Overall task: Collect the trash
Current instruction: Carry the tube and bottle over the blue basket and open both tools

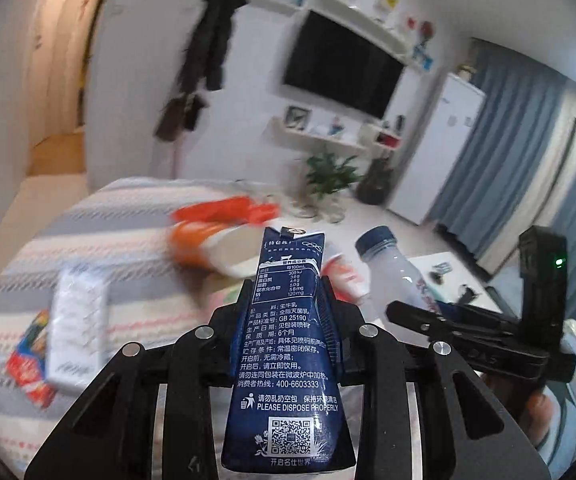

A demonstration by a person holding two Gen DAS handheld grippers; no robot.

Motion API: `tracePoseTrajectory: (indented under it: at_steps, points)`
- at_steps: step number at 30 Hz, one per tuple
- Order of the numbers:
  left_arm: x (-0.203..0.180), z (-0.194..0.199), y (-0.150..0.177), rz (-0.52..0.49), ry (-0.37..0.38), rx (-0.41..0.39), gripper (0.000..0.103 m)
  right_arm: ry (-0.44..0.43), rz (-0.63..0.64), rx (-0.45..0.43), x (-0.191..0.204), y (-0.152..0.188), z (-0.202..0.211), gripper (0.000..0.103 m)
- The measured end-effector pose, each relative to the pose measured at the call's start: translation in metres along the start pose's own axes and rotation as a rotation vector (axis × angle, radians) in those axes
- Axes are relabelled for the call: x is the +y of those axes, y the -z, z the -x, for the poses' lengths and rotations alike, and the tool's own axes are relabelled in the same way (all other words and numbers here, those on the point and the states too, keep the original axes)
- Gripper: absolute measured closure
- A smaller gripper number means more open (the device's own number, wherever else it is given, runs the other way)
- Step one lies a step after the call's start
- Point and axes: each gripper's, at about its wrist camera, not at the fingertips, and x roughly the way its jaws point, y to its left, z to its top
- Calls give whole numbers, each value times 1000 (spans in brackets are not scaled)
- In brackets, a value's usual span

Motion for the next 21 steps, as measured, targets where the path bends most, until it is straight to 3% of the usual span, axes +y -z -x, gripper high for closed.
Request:
tracePoseTrajectory:
  at_steps: [5,10,14,21]
  points:
    - [-56,-31,-19,-77,76,1,73,96,-90,-78,-56,-8,29,51]
    - [-115,-88,-28,-121,192,44,73,220,-208,-113,-127,-3,44,51]
    - [-155,-141,-21,-135,275,111,73,321,-300,-95,-183,9,39,51]
    - [-201,-230,12,-129,318,233,73,408,-453,2,-268,42,13,51]
